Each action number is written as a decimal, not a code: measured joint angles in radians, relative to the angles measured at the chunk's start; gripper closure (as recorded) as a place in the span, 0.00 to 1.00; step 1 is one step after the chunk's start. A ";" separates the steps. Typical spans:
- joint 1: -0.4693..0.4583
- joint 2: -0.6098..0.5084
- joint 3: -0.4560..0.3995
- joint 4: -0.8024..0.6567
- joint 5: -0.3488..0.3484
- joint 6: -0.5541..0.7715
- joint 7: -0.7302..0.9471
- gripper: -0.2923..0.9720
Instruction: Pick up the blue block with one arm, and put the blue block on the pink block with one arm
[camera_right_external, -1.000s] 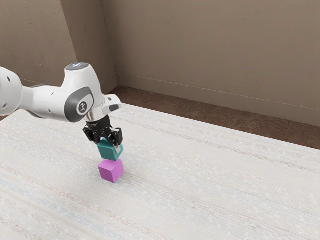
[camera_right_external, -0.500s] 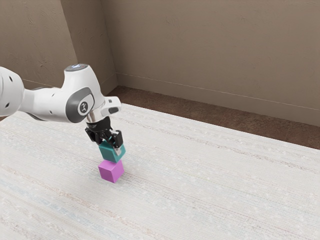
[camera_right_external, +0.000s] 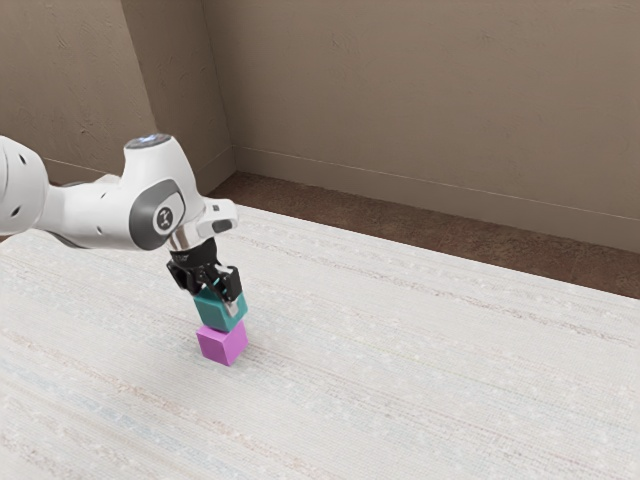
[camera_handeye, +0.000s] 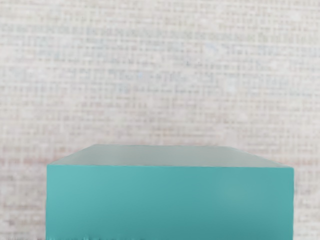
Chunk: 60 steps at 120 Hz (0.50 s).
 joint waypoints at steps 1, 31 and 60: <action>0.000 0.000 0.000 0.000 0.000 0.000 -0.001 0.51; 0.002 -0.004 0.006 -0.001 0.000 -0.005 -0.029 0.51; 0.002 -0.024 0.006 -0.028 0.010 -0.009 -0.047 0.51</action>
